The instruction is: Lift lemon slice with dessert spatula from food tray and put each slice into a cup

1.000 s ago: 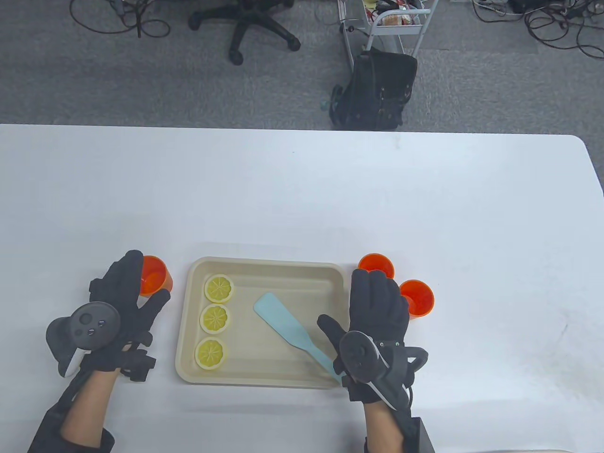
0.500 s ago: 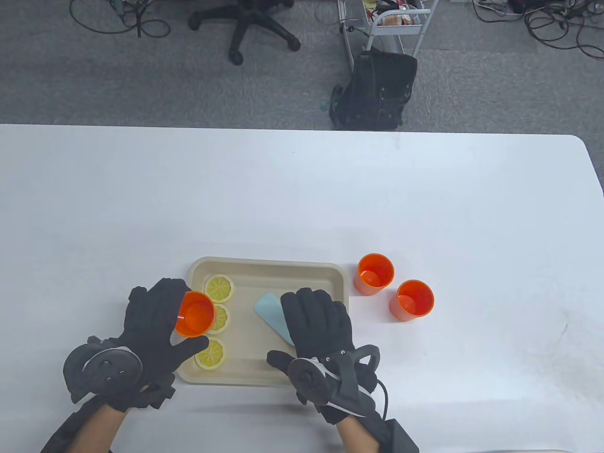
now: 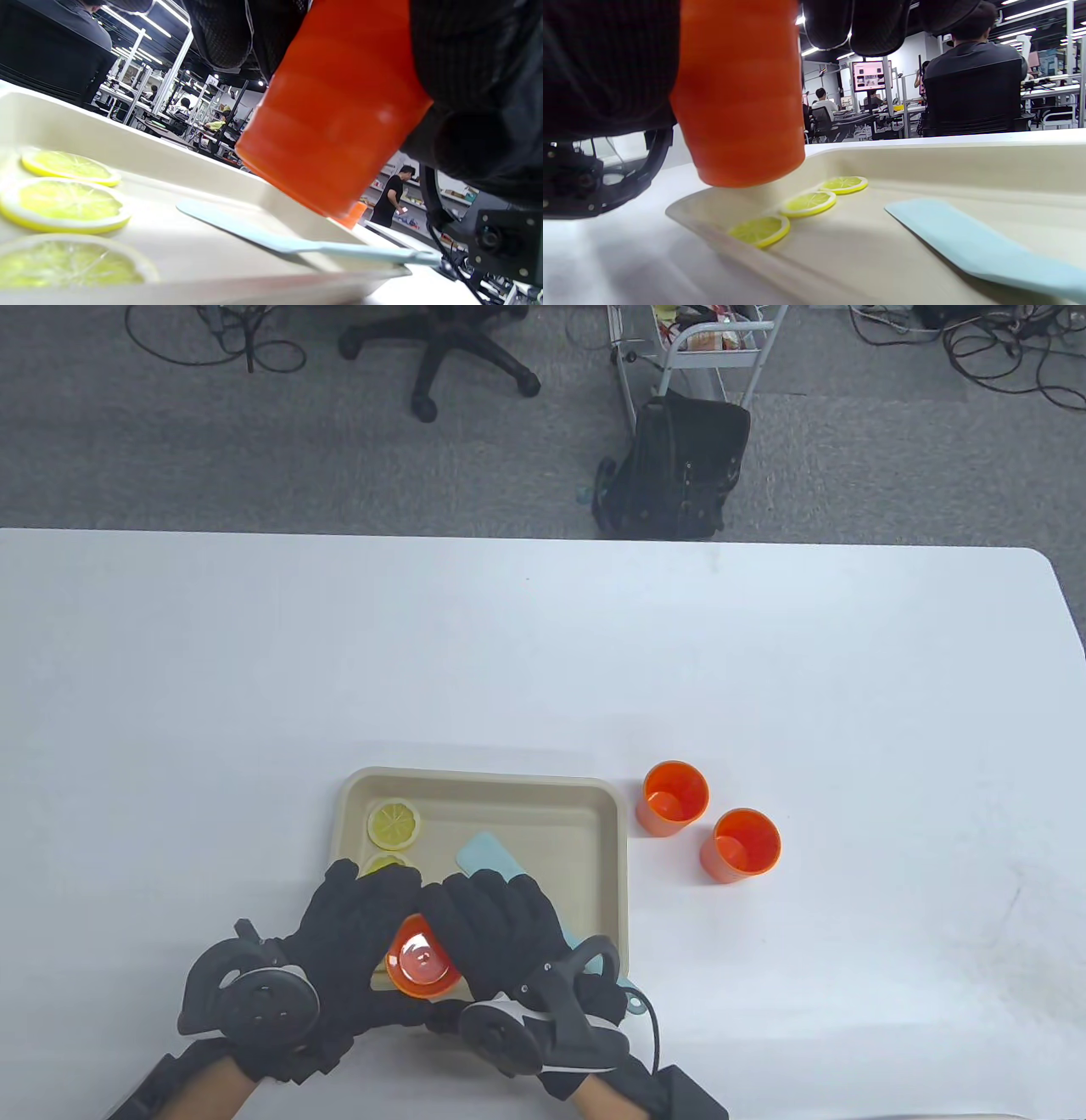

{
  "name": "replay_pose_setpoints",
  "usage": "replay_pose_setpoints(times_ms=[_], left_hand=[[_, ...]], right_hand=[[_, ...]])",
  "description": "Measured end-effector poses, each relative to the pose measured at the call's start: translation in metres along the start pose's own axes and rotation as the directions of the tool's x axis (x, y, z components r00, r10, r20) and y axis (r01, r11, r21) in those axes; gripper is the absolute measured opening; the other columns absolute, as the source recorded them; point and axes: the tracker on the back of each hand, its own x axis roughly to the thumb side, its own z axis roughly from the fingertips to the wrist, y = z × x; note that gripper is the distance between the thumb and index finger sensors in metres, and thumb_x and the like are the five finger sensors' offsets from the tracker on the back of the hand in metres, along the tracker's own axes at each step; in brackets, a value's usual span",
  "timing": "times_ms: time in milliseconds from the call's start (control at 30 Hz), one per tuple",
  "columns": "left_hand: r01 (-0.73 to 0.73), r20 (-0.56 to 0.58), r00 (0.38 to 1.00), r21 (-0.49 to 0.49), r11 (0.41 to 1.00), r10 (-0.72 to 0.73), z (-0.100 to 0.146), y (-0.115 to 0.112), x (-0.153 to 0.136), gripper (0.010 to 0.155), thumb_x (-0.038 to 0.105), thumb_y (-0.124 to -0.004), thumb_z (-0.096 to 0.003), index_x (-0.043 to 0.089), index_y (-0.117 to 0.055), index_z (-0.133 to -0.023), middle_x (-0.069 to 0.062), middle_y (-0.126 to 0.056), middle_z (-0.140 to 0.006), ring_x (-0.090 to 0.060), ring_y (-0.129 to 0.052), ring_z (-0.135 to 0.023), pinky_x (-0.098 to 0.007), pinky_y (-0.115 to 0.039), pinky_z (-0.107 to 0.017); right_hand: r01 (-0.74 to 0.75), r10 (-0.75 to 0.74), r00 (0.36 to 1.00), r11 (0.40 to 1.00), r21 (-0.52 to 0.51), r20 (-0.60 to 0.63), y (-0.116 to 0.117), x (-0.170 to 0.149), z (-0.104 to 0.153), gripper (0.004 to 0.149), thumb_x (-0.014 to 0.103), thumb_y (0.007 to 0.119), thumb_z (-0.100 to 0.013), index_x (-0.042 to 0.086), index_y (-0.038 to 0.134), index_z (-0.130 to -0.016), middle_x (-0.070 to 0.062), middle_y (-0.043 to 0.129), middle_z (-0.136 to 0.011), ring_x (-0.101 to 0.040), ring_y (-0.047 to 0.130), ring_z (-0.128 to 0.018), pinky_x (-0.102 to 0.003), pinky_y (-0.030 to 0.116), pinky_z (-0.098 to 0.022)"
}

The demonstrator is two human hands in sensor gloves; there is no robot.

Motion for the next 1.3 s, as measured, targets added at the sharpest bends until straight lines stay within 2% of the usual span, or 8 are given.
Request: replay_pose_setpoints(times_ms=[367,600,733,833,933,1067,1133,1300], left_hand=[[0.003,-0.010,1.000,-0.017,1.000,-0.003,-0.003,-0.005,-0.002,0.125,0.070,-0.093,-0.0334,0.015,-0.015,-0.115,0.000,-0.073,-0.112,-0.038,-0.060,-0.113,-0.074,-0.041,-0.077],[0.039,-0.037,0.999,0.012,0.999,-0.038,-0.003,-0.004,0.001,0.121,0.071,-0.090,-0.0371,0.017,-0.016,-0.116,-0.004,-0.071,-0.113,-0.041,-0.060,-0.113,-0.075,-0.040,-0.077],[0.120,-0.103,0.988,0.046,0.992,-0.115,0.001,0.003,-0.007,0.117,0.071,-0.087,-0.0400,0.019,-0.017,-0.117,-0.007,-0.061,-0.119,-0.045,-0.060,-0.112,-0.076,-0.041,-0.078],[0.195,-0.199,0.965,0.103,0.975,-0.172,0.006,0.012,-0.021,0.114,0.071,-0.085,-0.0415,0.021,-0.018,-0.118,-0.009,-0.057,-0.121,-0.045,-0.058,-0.113,-0.076,-0.040,-0.078],[0.188,-0.278,0.950,0.144,0.971,-0.143,0.012,0.022,-0.038,0.112,0.071,-0.084,-0.0428,0.022,-0.018,-0.118,-0.010,-0.054,-0.122,-0.046,-0.056,-0.113,-0.076,-0.038,-0.078],[0.151,-0.366,0.927,0.177,0.972,-0.078,0.020,0.032,-0.060,0.110,0.071,-0.083,-0.0441,0.022,-0.019,-0.118,-0.011,-0.053,-0.122,-0.046,-0.055,-0.113,-0.076,-0.037,-0.078],[0.146,-0.394,0.917,0.183,0.972,-0.063,0.022,0.034,-0.067,0.108,0.071,-0.083,-0.0450,0.022,-0.020,-0.118,-0.011,-0.053,-0.122,-0.046,-0.055,-0.114,-0.076,-0.037,-0.078],[0.147,-0.458,0.887,0.164,0.975,-0.057,0.026,0.035,-0.083,0.108,0.071,-0.082,-0.0453,0.022,-0.020,-0.118,-0.011,-0.053,-0.123,-0.047,-0.054,-0.113,-0.076,-0.037,-0.078]], right_hand=[[-0.122,0.122,0.993,0.992,-0.042,-0.004,0.008,0.015,-0.003,0.108,0.058,0.094,-0.036,0.012,0.036,-0.113,-0.014,0.053,-0.111,-0.038,0.068,-0.101,-0.068,0.048,-0.077],[-0.159,0.156,0.986,0.986,-0.044,-0.067,0.003,0.011,-0.002,0.103,0.057,0.094,-0.036,0.017,0.040,-0.115,-0.013,0.055,-0.111,-0.037,0.070,-0.100,-0.068,0.048,-0.077],[-0.165,0.157,0.977,0.985,-0.043,-0.147,-0.004,-0.007,0.002,0.103,0.055,0.095,-0.037,0.018,0.040,-0.115,-0.013,0.054,-0.111,-0.037,0.069,-0.101,-0.068,0.048,-0.077],[-0.152,0.132,0.960,0.986,-0.064,-0.248,-0.016,-0.031,0.009,0.101,0.051,0.098,-0.037,0.024,0.040,-0.115,-0.010,0.052,-0.114,-0.039,0.067,-0.103,-0.069,0.047,-0.077],[-0.160,0.114,0.928,0.982,-0.102,-0.355,-0.032,-0.057,0.021,0.099,0.047,0.101,-0.038,0.030,0.040,-0.114,-0.008,0.051,-0.116,-0.040,0.066,-0.105,-0.069,0.047,-0.078],[-0.161,0.056,0.864,0.973,-0.169,-0.501,-0.048,-0.092,0.042,0.096,0.045,0.101,-0.040,0.031,0.041,-0.114,-0.009,0.050,-0.117,-0.040,0.065,-0.105,-0.069,0.046,-0.078],[-0.177,0.070,0.836,0.973,-0.148,-0.544,-0.048,-0.105,0.047,0.096,0.045,0.101,-0.040,0.030,0.041,-0.114,-0.009,0.051,-0.117,-0.040,0.065,-0.105,-0.069,0.046,-0.078],[-0.185,0.154,0.742,0.983,0.022,-0.653,-0.038,-0.130,0.051,0.097,0.045,0.100,-0.040,0.027,0.042,-0.115,-0.012,0.052,-0.117,-0.039,0.069,-0.103,-0.068,0.049,-0.077]])
